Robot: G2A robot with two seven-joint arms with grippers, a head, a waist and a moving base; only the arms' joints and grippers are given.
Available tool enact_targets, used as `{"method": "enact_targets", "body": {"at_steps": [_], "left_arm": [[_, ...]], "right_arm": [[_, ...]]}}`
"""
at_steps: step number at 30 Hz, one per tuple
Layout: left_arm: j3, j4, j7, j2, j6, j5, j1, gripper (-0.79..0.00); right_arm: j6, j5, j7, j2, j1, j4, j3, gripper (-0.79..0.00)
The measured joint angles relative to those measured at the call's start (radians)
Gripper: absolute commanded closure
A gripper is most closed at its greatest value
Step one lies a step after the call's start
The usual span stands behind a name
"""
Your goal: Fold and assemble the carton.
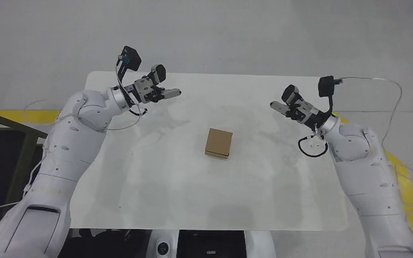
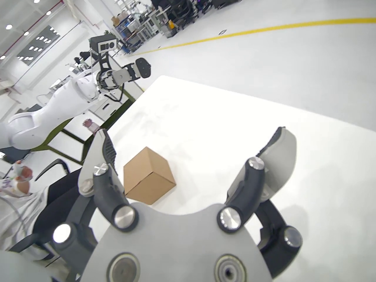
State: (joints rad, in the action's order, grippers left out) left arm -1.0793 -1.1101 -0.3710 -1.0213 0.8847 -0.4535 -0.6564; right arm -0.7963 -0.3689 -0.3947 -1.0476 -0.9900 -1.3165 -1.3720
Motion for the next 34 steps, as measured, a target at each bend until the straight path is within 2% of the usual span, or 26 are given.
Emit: {"method": "enact_targets", "body": {"at_steps": [5,14,34], "left_arm": [[-0.025,-0.001,-0.034,0.009,-0.003,-0.036,0.015,-0.785],[-0.061,-0.027,-0.068,0.025,-0.023,-0.071,-0.003,-0.784],[-0.061,-0.027,-0.070,0.025,-0.024,-0.071,-0.003,-0.784]], "right_arm": [[0.026,-0.085,0.095,0.006,-0.034,-0.019,-0.052,-0.785],[0.046,-0.113,0.071,0.013,-0.039,-0.038,-0.071,-0.785],[0.046,-0.112,0.072,0.013,-0.039,-0.038,-0.071,-0.785]]}}
